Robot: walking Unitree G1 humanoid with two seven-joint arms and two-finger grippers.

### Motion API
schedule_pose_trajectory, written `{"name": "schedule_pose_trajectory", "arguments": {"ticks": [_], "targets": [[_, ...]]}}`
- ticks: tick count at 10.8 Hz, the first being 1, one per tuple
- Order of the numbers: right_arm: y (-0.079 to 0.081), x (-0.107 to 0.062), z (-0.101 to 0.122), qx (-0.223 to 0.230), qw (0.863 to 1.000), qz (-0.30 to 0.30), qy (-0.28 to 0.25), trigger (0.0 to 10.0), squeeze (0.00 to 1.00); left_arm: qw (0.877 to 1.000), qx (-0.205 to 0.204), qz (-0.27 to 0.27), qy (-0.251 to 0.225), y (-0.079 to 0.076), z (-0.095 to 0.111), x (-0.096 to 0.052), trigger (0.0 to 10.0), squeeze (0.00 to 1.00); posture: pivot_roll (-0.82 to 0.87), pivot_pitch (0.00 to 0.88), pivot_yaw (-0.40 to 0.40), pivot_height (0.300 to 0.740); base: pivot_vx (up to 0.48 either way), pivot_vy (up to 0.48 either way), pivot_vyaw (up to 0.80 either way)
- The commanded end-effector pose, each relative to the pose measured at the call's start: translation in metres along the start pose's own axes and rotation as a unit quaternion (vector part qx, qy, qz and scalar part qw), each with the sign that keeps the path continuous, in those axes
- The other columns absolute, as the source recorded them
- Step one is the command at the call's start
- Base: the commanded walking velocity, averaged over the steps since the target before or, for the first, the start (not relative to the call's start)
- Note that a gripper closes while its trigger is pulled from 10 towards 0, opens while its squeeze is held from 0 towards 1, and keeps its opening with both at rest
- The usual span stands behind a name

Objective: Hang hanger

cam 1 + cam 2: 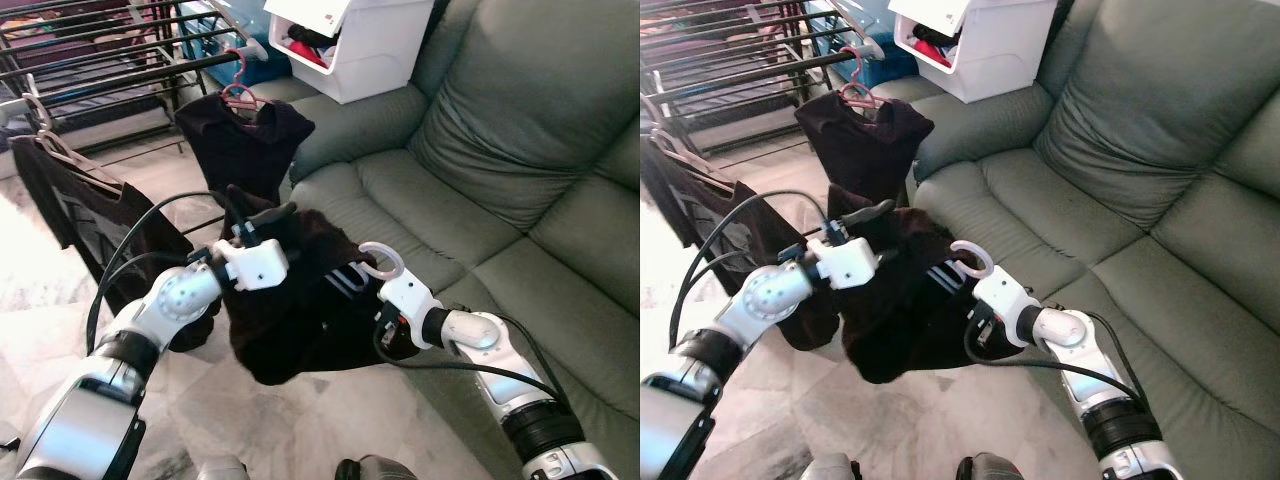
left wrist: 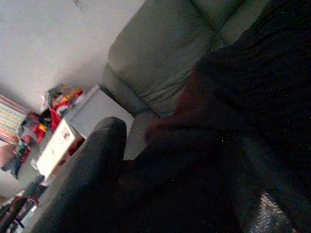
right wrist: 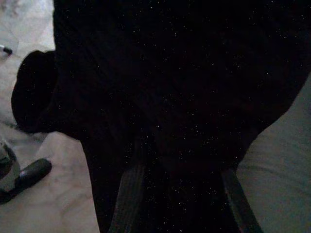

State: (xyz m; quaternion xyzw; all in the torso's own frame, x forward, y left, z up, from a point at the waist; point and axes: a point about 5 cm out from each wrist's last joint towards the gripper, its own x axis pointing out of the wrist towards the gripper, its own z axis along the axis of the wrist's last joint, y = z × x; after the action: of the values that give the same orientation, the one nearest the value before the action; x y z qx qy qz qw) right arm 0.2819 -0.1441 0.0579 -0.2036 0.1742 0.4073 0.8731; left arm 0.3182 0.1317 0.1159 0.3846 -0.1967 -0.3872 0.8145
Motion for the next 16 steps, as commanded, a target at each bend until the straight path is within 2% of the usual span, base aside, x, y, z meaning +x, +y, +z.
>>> {"name": "schedule_pose_trajectory", "arguments": {"ticks": [1,3,4,5,6,7,8,9,10,11,12,13,14,15,16], "targets": [[-0.001,0.0,-0.008,0.016,0.999,-0.017,0.022,0.0,0.0,0.999,0.01,0.0,-0.036,0.003,0.01,0.002,10.0,1.0,-0.1,0.0,-0.008,0.74,0.0,0.0,0.0],[-0.006,0.002,-0.01,0.06,0.996,-0.064,0.024,0.0,0.0,0.999,0.004,-0.009,-0.04,-0.003,0.01,-0.005,10.0,1.0,-0.1,0.0,-0.008,0.74,0.0,0.0,0.0],[-0.01,0.001,-0.011,0.076,0.992,-0.098,0.023,0.0,0.0,0.999,-0.003,0.023,-0.03,0.002,0.008,-0.007,10.0,1.0,-0.1,0.0,-0.01,0.74,0.0,0.0,0.0],[-0.014,0.0,-0.01,0.089,0.987,-0.135,0.015,0.0,0.0,0.994,-0.068,0.083,0.008,0.004,-0.001,-0.011,10.0,1.0,-0.1,0.0,-0.01,0.74,0.0,0.0,0.0],[-0.014,-0.001,-0.009,0.097,0.983,-0.158,0.005,0.6,0.0,0.977,-0.147,0.142,0.06,-0.001,-0.015,-0.019,10.0,1.0,-0.1,0.0,-0.007,0.74,0.0,0.0,0.0],[-0.011,-0.003,-0.006,0.108,0.98,-0.169,-0.017,0.7,0.0,0.94,-0.226,0.217,0.132,-0.005,-0.033,-0.029,10.0,1.0,-0.1,0.0,-0.006,0.74,0.0,0.0,0.0],[-0.008,-0.008,-0.004,0.105,0.976,-0.188,-0.035,7.2,0.0,0.914,-0.267,0.257,0.165,-0.011,-0.042,-0.042,10.0,0.27,-0.1,0.0,-0.009,0.74,0.0,0.0,0.0],[-0.006,-0.01,0.0,0.112,0.972,-0.199,-0.058,10.0,0.0,0.89,-0.289,0.299,0.185,-0.013,-0.047,-0.053,10.0,0.0,-0.1,0.0,-0.009,0.74,0.0,0.0,0.0],[0.002,-0.012,0.006,0.124,0.968,-0.201,-0.083,10.0,0.0,0.869,-0.303,0.329,0.21,-0.016,-0.051,-0.066,10.0,0.0,-0.1,0.0,-0.014,0.74,0.0,0.0,0.0],[0.008,-0.012,0.013,0.127,0.964,-0.21,-0.102,10.0,0.0,0.856,-0.323,0.338,0.22,-0.019,-0.051,-0.075,10.0,0.0,-0.1,0.0,-0.02,0.74,0.0,0.0,0.0],[0.006,-0.014,0.015,0.108,0.956,-0.252,-0.099,10.0,0.0,0.858,-0.322,0.335,0.22,-0.021,-0.049,-0.078,10.0,0.0,-0.09,0.0,-0.022,0.74,0.0,0.0,0.0],[-0.003,-0.02,0.012,0.101,0.934,-0.331,-0.09,10.0,0.0,0.857,-0.324,0.335,0.219,-0.021,-0.047,-0.083,10.0,0.0,-0.09,0.0,-0.024,0.74,0.0,0.0,0.0],[-0.005,-0.032,0.013,0.091,0.926,-0.35,-0.11,10.0,0.0,0.858,-0.322,0.332,0.224,-0.023,-0.044,-0.092,10.0,0.0,-0.09,0.0,-0.024,0.74,0.0,0.0,0.0],[-0.005,-0.046,0.006,0.149,0.906,-0.382,-0.107,10.0,0.0,0.859,-0.324,0.324,0.23,-0.027,-0.039,-0.101,10.0,0.0,-0.09,0.0,-0.022,0.74,0.0,0.0,0.0],[-0.005,-0.064,0.0,0.15,0.891,-0.414,-0.114,10.0,0.0,0.858,-0.331,0.313,0.237,-0.033,-0.035,-0.111,10.0,0.0,-0.09,0.0,-0.019,0.74,0.0,0.0,0.0]]}}
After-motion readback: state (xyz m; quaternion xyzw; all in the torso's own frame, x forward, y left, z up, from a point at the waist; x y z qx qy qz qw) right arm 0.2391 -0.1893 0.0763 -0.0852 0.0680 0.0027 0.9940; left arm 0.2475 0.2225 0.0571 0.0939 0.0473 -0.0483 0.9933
